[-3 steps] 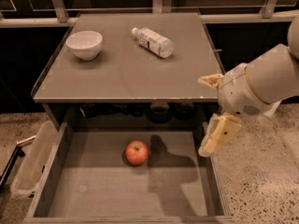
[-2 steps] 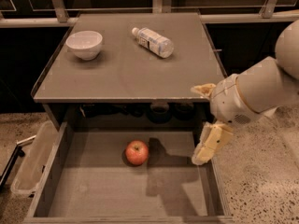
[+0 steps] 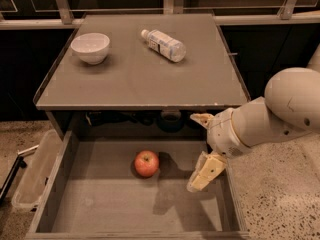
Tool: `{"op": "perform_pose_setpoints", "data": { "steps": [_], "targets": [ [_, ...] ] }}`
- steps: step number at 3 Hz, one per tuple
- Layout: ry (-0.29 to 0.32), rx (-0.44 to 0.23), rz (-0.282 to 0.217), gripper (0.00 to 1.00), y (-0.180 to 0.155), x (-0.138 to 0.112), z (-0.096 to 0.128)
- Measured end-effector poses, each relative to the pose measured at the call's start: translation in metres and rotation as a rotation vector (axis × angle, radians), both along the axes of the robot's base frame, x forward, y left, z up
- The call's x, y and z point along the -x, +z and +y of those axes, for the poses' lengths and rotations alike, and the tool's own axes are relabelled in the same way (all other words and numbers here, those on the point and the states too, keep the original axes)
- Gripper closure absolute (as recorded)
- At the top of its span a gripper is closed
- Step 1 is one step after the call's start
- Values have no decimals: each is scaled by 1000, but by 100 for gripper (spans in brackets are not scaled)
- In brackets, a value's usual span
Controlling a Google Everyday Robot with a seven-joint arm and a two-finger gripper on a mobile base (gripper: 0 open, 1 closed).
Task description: Pick apple from top drawer and place on counter
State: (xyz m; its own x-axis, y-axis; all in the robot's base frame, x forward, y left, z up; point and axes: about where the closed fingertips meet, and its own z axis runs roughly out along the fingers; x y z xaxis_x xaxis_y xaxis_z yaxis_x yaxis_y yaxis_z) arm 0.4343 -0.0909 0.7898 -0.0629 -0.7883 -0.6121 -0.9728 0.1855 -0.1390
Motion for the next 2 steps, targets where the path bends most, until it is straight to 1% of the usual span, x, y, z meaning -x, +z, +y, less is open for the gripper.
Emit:
{"op": "perform_pose_setpoints", "data": {
  "steps": [1, 2],
  "targets": [
    [16, -4, 9, 0, -14, -5, 10],
    [47, -15, 2, 0, -45, -18, 30]
  ]
}}
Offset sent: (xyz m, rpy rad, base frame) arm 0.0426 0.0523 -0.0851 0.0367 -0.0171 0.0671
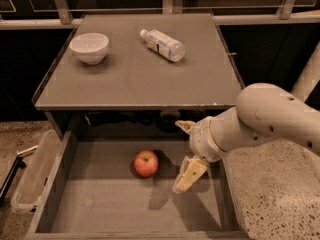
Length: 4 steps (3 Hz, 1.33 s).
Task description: Pick apple from top drawer and place on counter
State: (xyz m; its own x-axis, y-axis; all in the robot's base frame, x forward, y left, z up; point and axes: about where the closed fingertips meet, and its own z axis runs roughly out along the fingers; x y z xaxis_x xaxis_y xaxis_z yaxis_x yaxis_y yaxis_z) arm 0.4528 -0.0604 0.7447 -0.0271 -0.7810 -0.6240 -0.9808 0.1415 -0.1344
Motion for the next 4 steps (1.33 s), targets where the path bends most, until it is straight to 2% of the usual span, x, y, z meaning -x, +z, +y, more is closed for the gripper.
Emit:
{"op": "perform_pose_setpoints", "data": {
  "steps": [1, 3, 4],
  "targets": [
    [-12, -10, -12, 0, -35, -17, 13],
    [-96, -101, -27, 0, -80, -39, 27],
    [-105, -198, 32, 0, -95, -43, 44]
  ]
}}
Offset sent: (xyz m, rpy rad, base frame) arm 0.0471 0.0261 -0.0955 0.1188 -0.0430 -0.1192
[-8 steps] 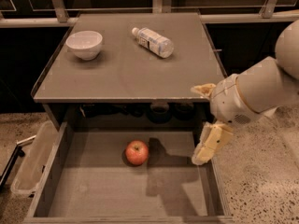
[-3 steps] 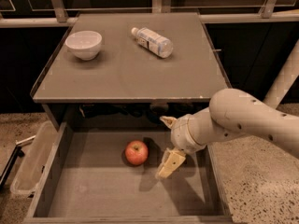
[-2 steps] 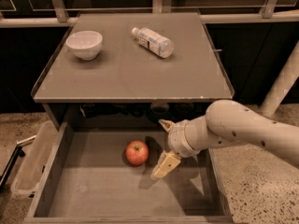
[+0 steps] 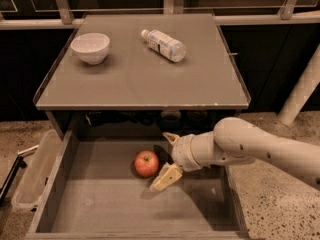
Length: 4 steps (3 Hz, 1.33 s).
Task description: Pick apple from top drawer and place on counter
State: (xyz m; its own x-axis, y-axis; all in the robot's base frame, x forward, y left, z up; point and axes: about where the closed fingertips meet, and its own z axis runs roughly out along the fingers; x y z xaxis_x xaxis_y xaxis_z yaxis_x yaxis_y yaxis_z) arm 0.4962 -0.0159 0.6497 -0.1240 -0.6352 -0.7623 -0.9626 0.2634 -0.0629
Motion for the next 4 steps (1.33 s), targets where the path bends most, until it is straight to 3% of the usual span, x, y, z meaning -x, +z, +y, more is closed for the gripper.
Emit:
{"op": "perform_pose_setpoints", "data": {
  "steps": [1, 2, 3, 4],
  "targets": [
    [32, -129, 79, 0, -5, 8, 27],
    [31, -153, 99, 0, -13, 16, 57],
    [31, -141, 96, 0, -15, 13, 53],
    [6, -103, 73, 0, -20, 2, 35]
  ]
}}
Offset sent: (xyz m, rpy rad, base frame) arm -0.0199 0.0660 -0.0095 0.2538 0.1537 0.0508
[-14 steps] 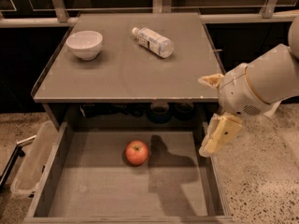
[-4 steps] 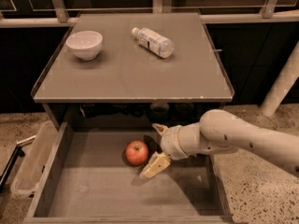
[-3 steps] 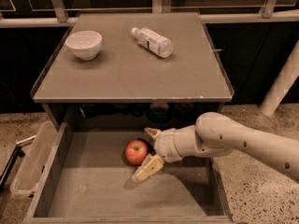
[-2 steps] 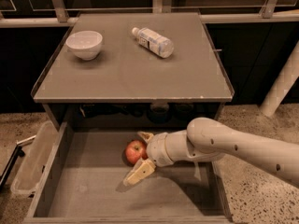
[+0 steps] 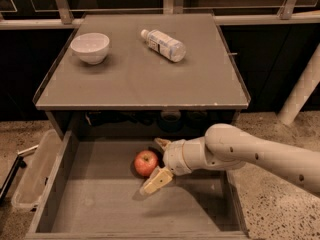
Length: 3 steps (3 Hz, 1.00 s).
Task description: Pick apple from top drawer and place on counter
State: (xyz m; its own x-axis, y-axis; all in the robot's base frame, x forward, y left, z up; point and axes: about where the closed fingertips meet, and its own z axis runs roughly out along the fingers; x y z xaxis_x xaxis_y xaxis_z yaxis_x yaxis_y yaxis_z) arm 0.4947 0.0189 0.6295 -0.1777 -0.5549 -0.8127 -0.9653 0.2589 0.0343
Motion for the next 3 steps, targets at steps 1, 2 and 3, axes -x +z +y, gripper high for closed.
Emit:
{"op": "perform_pose_setpoints", "data": {
  "steps": [1, 2, 3],
  "targets": [
    [-1, 1, 0, 0, 0, 0, -1],
    [-1, 1, 0, 19, 0, 0, -1],
    [0, 1, 0, 43, 0, 0, -1]
  ]
}}
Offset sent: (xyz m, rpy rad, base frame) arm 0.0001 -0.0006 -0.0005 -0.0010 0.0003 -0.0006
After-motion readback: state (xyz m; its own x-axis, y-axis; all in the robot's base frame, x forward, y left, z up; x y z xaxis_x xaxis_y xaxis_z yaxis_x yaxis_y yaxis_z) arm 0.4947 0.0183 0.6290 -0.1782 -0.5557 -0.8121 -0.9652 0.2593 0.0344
